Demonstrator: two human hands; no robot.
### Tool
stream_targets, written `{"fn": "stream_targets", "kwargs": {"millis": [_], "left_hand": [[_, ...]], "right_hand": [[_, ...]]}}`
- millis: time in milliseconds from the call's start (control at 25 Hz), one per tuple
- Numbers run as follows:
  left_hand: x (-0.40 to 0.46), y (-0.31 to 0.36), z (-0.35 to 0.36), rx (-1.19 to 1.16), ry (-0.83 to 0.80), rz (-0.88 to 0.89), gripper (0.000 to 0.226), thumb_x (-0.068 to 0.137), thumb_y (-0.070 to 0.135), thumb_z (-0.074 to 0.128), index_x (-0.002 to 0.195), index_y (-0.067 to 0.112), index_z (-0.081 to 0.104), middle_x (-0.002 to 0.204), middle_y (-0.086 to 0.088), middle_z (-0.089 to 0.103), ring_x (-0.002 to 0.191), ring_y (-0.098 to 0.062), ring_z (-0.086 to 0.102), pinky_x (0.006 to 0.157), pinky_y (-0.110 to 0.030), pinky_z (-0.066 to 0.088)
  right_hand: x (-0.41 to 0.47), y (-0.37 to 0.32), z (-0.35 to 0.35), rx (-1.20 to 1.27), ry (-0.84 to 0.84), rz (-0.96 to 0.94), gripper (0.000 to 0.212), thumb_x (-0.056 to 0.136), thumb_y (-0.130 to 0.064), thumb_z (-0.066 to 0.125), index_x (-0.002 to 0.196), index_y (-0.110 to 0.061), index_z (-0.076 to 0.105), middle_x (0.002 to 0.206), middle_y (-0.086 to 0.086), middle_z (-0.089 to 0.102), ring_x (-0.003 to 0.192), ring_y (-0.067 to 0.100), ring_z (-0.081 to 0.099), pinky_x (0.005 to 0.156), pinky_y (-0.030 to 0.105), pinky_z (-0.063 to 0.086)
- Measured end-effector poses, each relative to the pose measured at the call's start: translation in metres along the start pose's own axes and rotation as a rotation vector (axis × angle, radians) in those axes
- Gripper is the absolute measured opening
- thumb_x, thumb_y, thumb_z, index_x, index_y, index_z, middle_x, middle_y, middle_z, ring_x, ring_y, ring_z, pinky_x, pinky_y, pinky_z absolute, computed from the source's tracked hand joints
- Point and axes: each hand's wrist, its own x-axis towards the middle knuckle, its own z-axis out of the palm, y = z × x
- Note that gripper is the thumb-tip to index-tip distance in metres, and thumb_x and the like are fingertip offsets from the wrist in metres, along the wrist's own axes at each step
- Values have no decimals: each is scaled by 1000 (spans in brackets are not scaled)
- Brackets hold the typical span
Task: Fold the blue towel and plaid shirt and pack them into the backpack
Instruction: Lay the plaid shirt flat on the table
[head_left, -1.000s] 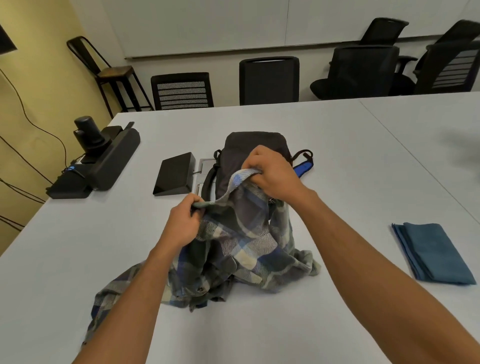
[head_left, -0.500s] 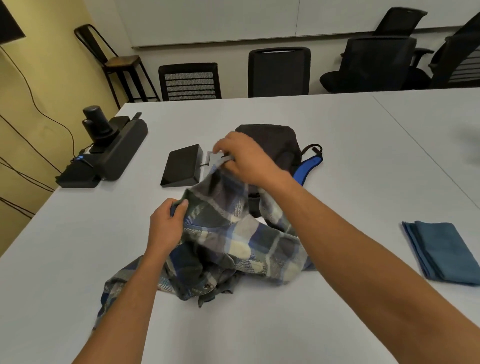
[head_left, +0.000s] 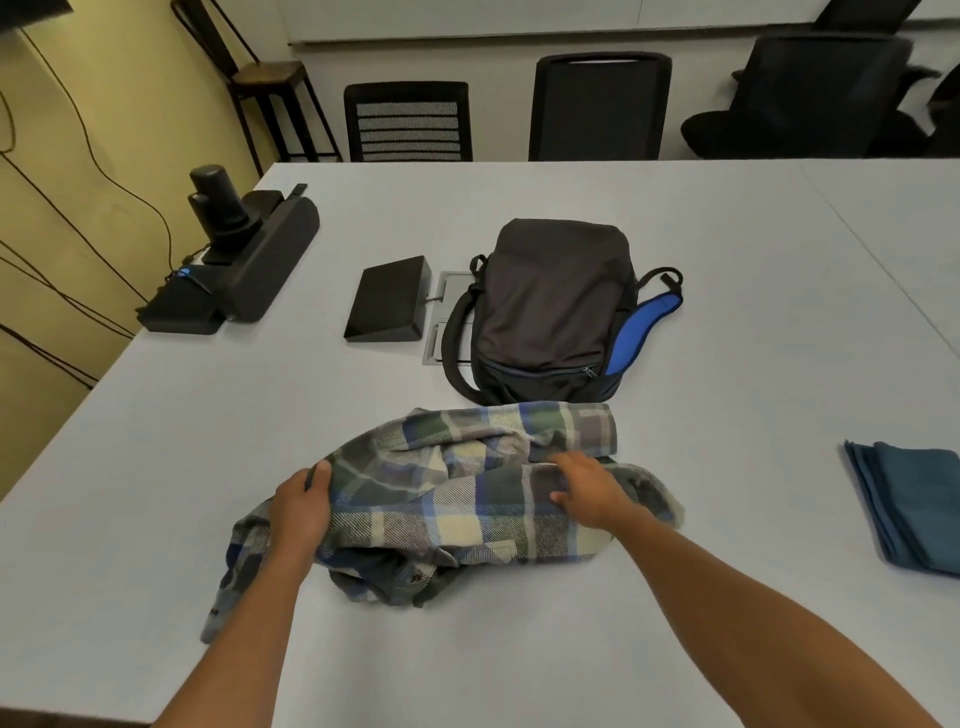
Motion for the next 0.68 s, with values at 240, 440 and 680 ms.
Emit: {"fn": "stream_targets", "kwargs": {"millis": [240,440,680], "left_hand": [[-8,-19,2,383,124,69,24,92,20,62,110,6,57,114,-17,55,104,-38,55,86,-46,47],[-20,-1,36,538,-85,527,41,83,22,73,120,17,57,126,-4,55,119,-24,49,103,-43,40],[-39,37,108,720,-771,668,79,78,24,65,147,35,28,154,3,33,142,-21,27,116,-43,28]], "right_hand": [[4,13,12,-169,30,14,22,93,-30,58,112,-19,55,123,3,56,120,24,49,102,42,35],[-13,8,9,3,175,-42,9,95,-21,56,99,-13,58,98,7,65,90,25,59,78,38,47],[-45,1,-14,112,241,-261,12,98,-17,51,105,-13,60,103,7,58,93,23,55,80,39,48]]}}
